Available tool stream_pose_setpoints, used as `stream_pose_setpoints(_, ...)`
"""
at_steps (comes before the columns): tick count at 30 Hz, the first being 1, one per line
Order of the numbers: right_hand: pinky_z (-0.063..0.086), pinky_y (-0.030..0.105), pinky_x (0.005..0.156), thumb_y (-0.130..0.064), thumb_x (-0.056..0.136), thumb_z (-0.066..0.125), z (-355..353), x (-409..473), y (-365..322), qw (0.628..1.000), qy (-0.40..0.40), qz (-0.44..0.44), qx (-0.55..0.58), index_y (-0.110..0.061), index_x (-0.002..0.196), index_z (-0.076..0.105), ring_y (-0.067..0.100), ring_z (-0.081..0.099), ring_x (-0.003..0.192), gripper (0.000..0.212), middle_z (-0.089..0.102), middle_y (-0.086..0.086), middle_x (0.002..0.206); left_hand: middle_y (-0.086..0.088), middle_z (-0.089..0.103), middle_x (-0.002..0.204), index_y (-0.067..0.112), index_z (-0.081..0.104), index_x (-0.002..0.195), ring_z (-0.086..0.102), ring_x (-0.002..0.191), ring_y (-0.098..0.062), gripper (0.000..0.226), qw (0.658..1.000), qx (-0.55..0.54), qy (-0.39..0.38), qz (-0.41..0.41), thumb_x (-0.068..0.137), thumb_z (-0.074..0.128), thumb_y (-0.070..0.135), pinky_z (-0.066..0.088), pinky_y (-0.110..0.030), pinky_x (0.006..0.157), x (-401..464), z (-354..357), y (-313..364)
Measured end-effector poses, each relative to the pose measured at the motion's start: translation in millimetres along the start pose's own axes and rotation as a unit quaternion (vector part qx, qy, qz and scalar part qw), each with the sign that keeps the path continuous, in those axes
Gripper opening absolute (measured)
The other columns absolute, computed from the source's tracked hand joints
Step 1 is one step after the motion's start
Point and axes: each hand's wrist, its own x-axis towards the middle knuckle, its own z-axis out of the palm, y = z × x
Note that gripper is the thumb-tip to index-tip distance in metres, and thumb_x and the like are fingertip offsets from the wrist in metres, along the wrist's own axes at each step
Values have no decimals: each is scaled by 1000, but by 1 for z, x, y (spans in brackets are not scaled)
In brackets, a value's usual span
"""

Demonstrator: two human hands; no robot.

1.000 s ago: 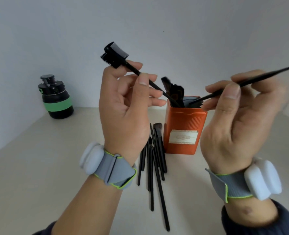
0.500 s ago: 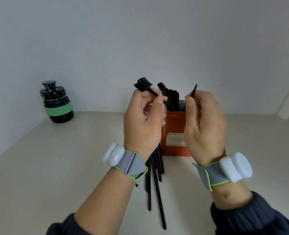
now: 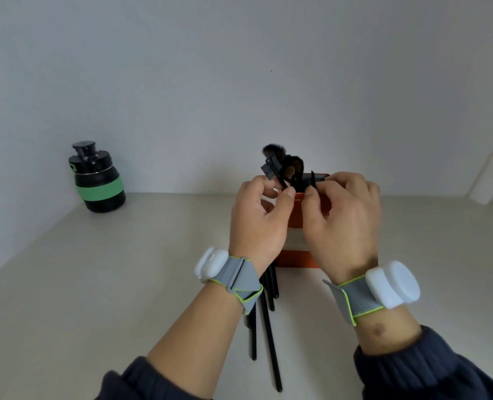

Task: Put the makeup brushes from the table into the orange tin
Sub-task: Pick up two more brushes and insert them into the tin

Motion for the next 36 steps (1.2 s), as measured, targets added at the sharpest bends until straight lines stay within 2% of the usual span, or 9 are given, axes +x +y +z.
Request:
stream_pose_setpoints(5, 44, 47, 91, -25, 87, 55, -3, 1, -3, 1000, -6, 15, 13, -9, 102, 75, 37, 54, 107, 30, 65, 12, 108, -9, 56, 82, 36, 46, 77, 49, 55, -22, 20, 999, 28, -10, 14, 85, 64, 33, 44, -39, 53, -1, -3, -4)
stream_pose_setpoints(7, 43, 45, 90, -21, 85, 57, -4, -1, -5, 999, 12, 7, 37, -10, 104, 72, 36, 54, 105, 27, 63, 12, 107, 1, 58, 85, 41, 49, 85, 55, 61, -29, 18, 1000, 21, -17, 9, 83, 65, 33, 50, -46, 55, -1, -7, -5)
stream_pose_setpoints(9, 42, 43, 88, -17, 83, 58, -5, -2, -7, 997, 41, -7, 62, -11, 103, 70, 33, 53, 102, 24, 62, 11, 106, 9, 58, 87, 45, 47, 98, 59, 64, -23, 27, 999, 32, -33, -1, 80, 65, 33, 53, -47, 58, -1, -13, -7)
stream_pose_setpoints(12, 41, 38, 84, -15, 83, 56, -8, -3, -8, 992, 88, -30, 85, -9, 100, 69, 30, 52, 97, 22, 62, 11, 102, 12, 56, 90, 41, 45, 111, 54, 55, -6, 42, 996, 84, -40, 1, 74, 62, 29, 53, -38, 61, 2, -25, -14)
stream_pose_setpoints(15, 42, 33, 77, -9, 83, 55, -10, -3, -7, 988, 102, -49, 107, -7, 96, 68, 28, 52, 86, 18, 60, 9, 95, 12, 57, 92, 36, 45, 116, 52, 52, -3, 46, 991, 127, -43, 7, 76, 63, 23, 48, -28, 63, 7, -41, -20)
stream_pose_setpoints(20, 40, 15, 58, -1, 83, 55, -8, -14, -16, 977, 39, -84, 192, -11, 87, 68, 7, 47, 59, 17, 56, -9, 73, 11, 62, 93, 32, 53, 110, 58, 74, -14, 29, 960, 260, -98, -27, 84, 64, 24, 41, -27, 70, 15, -65, -36)
stream_pose_setpoints(25, 39, 27, 44, -12, 84, 49, -2, -24, -23, 975, -22, -105, 194, -15, 80, 68, 8, 43, 45, 20, 49, -11, 54, 6, 62, 93, 28, 54, 107, 61, 93, -22, 30, 872, 420, -226, -110, 82, 63, 42, 44, -28, 75, 12, -74, -54)
stream_pose_setpoints(34, 48, 36, 47, -23, 84, 47, 5, -28, -22, 969, -166, -98, 157, -20, 83, 69, 11, 53, 47, 23, 58, -6, 53, -4, 68, 98, 17, 63, 102, 63, 90, -25, 31, 838, 485, -214, -130, 77, 64, 35, 49, -29, 74, 16, -79, -59)
stream_pose_setpoints(36, 49, 37, 49, -22, 83, 48, 6, -28, -22, 965, -199, -88, 145, -22, 85, 70, 11, 54, 48, 22, 60, -5, 54, -5, 69, 90, 13, 67, 98, 66, 76, -24, 28, 825, 504, -213, -143, 77, 65, 32, 53, -29, 72, 18, -82, -55)
